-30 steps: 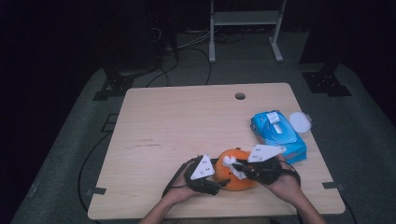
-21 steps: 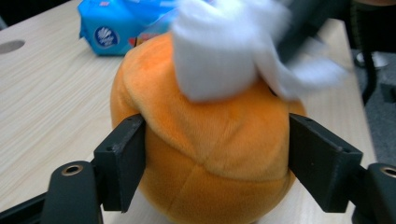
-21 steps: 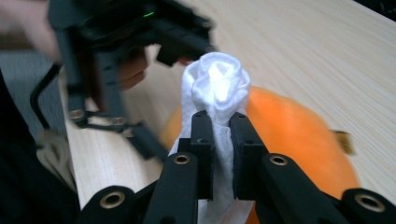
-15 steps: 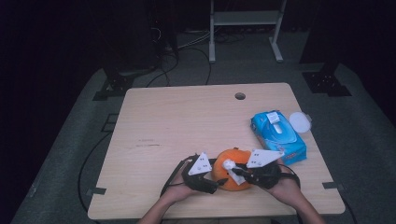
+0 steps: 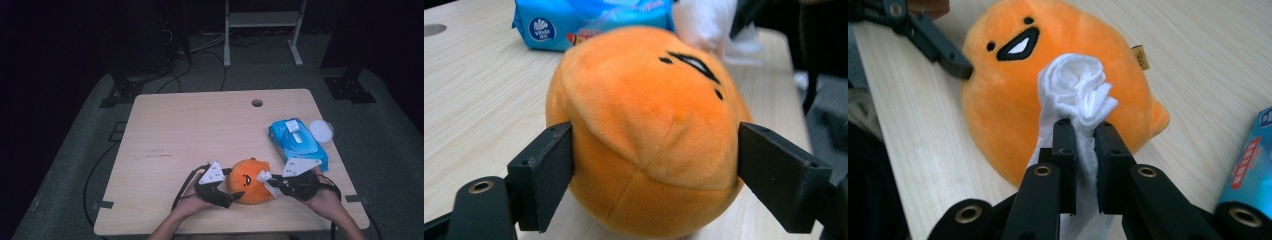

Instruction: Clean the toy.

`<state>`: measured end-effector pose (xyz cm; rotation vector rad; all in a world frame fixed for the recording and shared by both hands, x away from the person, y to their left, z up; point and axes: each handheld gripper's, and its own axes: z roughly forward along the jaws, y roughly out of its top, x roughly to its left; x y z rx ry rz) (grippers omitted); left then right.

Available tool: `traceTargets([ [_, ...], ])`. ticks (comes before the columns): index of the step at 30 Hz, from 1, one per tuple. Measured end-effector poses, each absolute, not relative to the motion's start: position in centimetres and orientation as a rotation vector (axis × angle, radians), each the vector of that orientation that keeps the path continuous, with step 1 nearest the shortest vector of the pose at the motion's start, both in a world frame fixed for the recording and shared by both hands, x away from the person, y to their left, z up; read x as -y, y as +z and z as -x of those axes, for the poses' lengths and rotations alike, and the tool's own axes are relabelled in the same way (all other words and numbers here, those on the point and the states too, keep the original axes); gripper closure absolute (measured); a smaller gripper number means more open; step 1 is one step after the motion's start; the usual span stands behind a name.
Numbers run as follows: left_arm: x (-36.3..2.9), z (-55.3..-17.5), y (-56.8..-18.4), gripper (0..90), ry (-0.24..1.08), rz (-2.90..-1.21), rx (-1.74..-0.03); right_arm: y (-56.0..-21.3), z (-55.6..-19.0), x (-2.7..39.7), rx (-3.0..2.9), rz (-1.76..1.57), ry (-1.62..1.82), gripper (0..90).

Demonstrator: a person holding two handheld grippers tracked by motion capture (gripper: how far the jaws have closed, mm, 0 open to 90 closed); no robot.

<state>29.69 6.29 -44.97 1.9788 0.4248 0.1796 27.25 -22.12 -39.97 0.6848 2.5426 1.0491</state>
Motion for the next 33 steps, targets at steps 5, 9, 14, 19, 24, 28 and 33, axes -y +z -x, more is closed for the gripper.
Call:
traceTargets([
  [5, -6.4, -29.8, -44.9, 23.4, 0.189, -1.971, -0.443, -39.6, -27.1, 22.0, -2.549, -0.676, 1.058, 78.3],
  [9, -6.4, -29.8, -45.0, 23.3, 0.191, -1.972, -0.448, -39.3, -26.9, 21.6, -2.527, -0.652, 1.1, 71.3],
  [14, -6.2, -29.5, -44.9, 23.4, 0.212, -1.981, -0.429, -38.9, -26.5, 20.8, -2.51, -0.605, 1.116, 60.4],
  [19, -5.8, -29.2, -44.8, 23.7, 0.25, -1.992, -0.402, -38.7, -26.6, 19.3, -2.494, -0.571, 1.154, 57.0],
  [24, -5.5, -28.7, -44.7, 25.3, 0.28, -2.017, -0.335, -39.0, -27.0, 17.4, -2.468, -0.551, 1.164, 56.5],
  [28, -5.6, -28.9, -44.9, 25.3, 0.28, -2.027, -0.342, -39.7, -26.9, 16.4, -2.429, -0.569, 1.203, 73.5],
  [33, -5.7, -29.0, -45.0, 25.3, 0.279, -2.027, -0.358, -39.5, -26.8, 16.7, -2.436, -0.598, 1.206, 78.8],
])
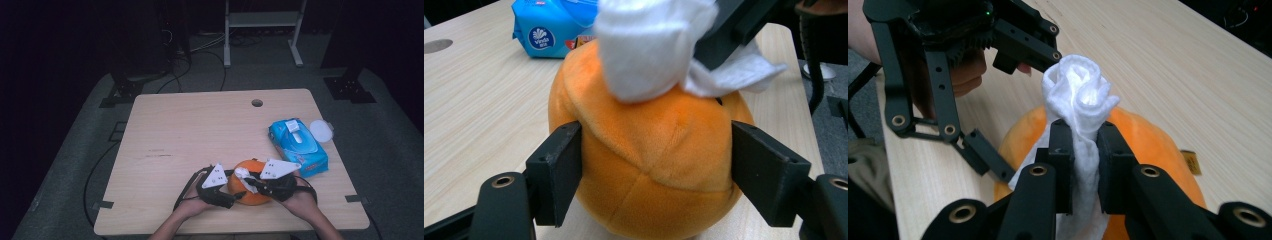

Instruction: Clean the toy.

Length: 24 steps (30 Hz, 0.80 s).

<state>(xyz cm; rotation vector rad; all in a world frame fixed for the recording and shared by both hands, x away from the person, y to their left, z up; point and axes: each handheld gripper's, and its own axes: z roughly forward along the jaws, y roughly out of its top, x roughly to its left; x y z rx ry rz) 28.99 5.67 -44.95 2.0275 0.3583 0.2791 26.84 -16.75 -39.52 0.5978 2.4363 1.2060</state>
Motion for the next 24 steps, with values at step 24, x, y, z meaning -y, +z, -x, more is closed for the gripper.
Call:
traceTargets([
  [24, -7.4, -30.5, -44.8, 32.0, 0.237, -1.935, -0.49, -40.0, -26.3, 18.8, -2.531, -0.58, 1.09, 79.6],
])
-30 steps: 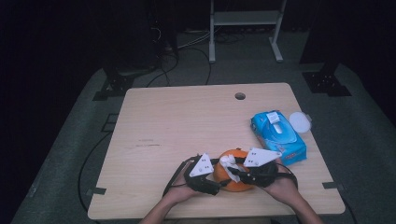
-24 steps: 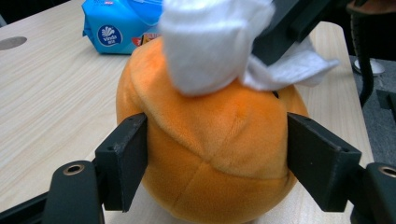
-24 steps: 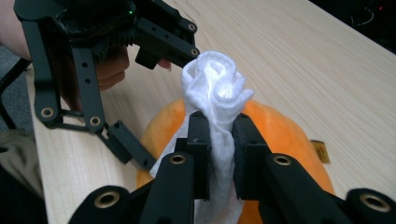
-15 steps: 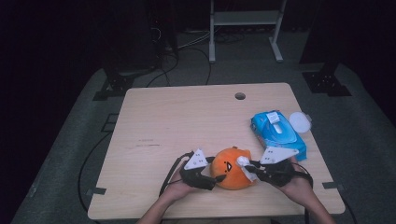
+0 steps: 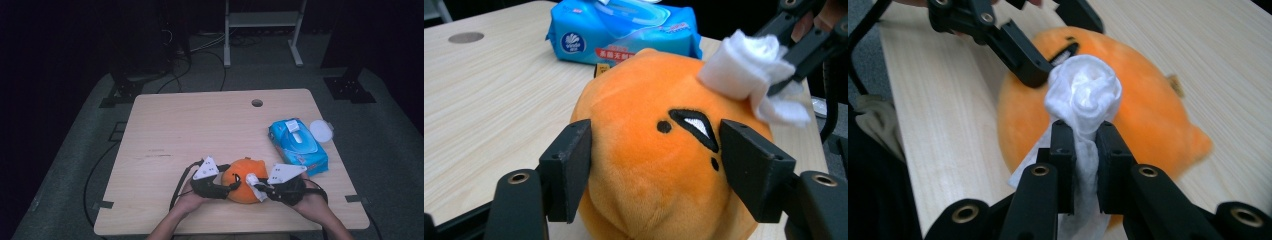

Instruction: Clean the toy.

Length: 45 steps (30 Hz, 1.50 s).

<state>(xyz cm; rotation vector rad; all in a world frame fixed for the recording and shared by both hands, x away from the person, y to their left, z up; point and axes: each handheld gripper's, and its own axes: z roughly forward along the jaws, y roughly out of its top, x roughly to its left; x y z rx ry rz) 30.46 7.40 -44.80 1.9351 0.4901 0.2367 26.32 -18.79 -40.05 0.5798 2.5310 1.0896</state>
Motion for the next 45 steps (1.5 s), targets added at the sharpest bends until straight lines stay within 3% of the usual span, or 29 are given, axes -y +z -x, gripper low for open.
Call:
traceTargets([
  [8, -8.1, -31.3, -45.1, 32.1, 0.194, -1.9, -0.57, -40.6, -27.7, 22.0, -2.529, -0.718, 1.025, 79.7],
  [19, -7.3, -30.5, -45.1, 31.9, 0.252, -1.928, -0.533, -40.2, -26.2, 17.7, -2.59, -0.53, 1.066, 79.7],
  [23, -7.9, -31.0, -45.2, 32.3, 0.22, -1.907, -0.576, -40.2, -26.5, 18.6, -2.582, -0.562, 1.061, 79.7],
  [32, -6.8, -29.9, -45.0, 33.1, 0.23, -1.965, -0.384, -40.1, -28.2, 21.5, -2.49, -0.722, 1.065, 79.7],
  [35, -7.3, -30.0, -44.8, 30.2, 0.182, -1.972, -0.371, -40.5, -27.9, 20.9, -2.531, -0.686, 1.045, 79.9],
  [41, -7.8, -31.3, -44.4, 5.9, 0.062, -1.988, -0.515, -40.6, -26.6, 20.1, -2.647, -0.551, 1.038, 79.8],
  [44, -7.5, -31.8, -44.9, 4.9, -0.016, -1.998, -0.551, -40.6, -26.4, 19.7, -2.652, -0.519, 1.016, 79.6],
  [45, -7.4, -31.8, -45.1, 9.3, -0.039, -1.984, -0.553, -40.6, -26.4, 19.7, -2.65, -0.521, 1.015, 79.6],
])
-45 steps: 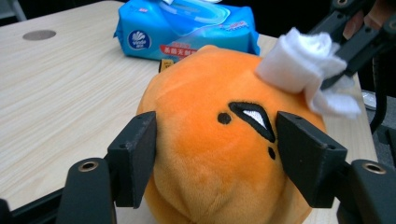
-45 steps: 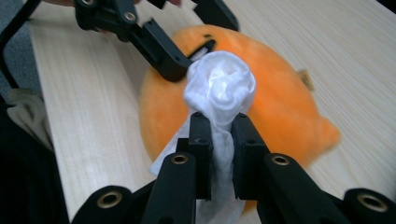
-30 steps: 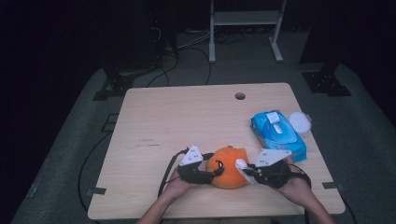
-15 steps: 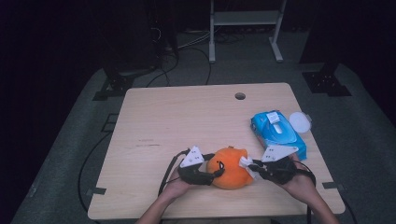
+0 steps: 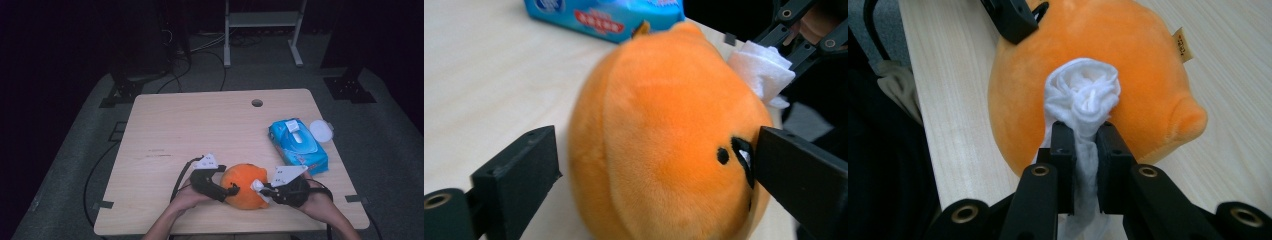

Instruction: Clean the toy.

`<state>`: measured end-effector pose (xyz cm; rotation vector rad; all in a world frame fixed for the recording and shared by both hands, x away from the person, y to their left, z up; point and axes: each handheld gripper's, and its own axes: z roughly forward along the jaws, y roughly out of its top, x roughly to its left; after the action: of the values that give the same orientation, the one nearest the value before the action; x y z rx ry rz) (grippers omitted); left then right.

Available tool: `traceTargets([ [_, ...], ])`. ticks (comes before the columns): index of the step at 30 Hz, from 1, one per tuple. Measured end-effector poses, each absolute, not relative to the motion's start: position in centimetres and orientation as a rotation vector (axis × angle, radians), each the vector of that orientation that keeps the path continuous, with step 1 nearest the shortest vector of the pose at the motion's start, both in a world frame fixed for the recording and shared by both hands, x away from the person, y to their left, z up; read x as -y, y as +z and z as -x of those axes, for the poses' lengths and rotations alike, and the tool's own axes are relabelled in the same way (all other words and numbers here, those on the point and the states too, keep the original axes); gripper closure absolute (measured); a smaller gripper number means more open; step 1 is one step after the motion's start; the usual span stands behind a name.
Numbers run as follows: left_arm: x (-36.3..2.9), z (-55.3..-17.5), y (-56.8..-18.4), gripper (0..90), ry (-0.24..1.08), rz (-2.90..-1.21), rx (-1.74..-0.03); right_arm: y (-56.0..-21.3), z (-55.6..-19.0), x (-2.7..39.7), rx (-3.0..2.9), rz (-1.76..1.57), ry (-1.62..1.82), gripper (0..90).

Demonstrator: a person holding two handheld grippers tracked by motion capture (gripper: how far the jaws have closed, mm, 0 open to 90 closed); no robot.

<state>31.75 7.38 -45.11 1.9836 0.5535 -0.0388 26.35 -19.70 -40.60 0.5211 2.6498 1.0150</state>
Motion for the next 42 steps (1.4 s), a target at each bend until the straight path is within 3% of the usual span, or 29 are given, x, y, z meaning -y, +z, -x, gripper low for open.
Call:
traceTargets([
  [4, -7.3, -30.8, -44.5, 33.5, 0.132, -1.935, -0.507, -40.4, -26.7, 20.3, -2.628, -0.568, 1.029, 79.8],
  [6, -7.2, -30.0, -43.9, 38.2, 0.261, -1.885, -0.447, -39.9, -26.9, 20.7, -2.6, -0.588, 1.034, 79.9],
  [9, -7.1, -29.7, -44.0, 38.4, 0.334, -1.907, -0.378, -39.0, -27.4, 21.5, -2.524, -0.648, 1.082, 80.1],
  [13, -7.2, -29.7, -44.2, 35.4, 0.305, -1.925, -0.338, -39.6, -28.4, 21.6, -2.487, -0.722, 1.106, 80.1],
  [19, -8.4, -30.8, -43.6, 12.5, 0.144, -1.915, -0.436, -40.8, -27.5, 20.0, -2.586, -0.639, 1.084, 80.1],
  [24, -8.0, -31.6, -44.1, 5.0, 0.047, -1.985, -0.537, -40.9, -26.4, 18.4, -2.637, -0.529, 1.067, 80.1],
  [26, -7.7, -31.5, -44.4, 7.9, 0.045, -1.995, -0.539, -40.8, -26.4, 18.3, -2.63, -0.525, 1.054, 80.1],
  [29, -7.7, -30.9, -44.0, 28.4, 0.131, -1.993, -0.479, -40.6, -26.6, 18.7, -2.61, -0.551, 1.061, 80.1],
  [32, -7.4, -30.1, -43.6, 36.2, 0.276, -1.938, -0.402, -39.6, -26.7, 19.5, -2.551, -0.588, 1.105, 80.1],
  [35, -6.9, -29.4, -43.4, 36.9, 0.393, -1.915, -0.31, -38.3, -27.0, 20.5, -2.459, -0.638, 1.173, 80.1],
  [38, -6.1, -29.1, -44.1, 35.3, 0.379, -1.926, -0.258, -38.0, -27.3, 20.7, -2.42, -0.662, 1.195, 80.1],
  [42, -6.4, -29.4, -44.1, 23.5, 0.307, -1.928, -0.285, -38.8, -27.4, 20.4, -2.448, -0.643, 1.113, 80.2],
])
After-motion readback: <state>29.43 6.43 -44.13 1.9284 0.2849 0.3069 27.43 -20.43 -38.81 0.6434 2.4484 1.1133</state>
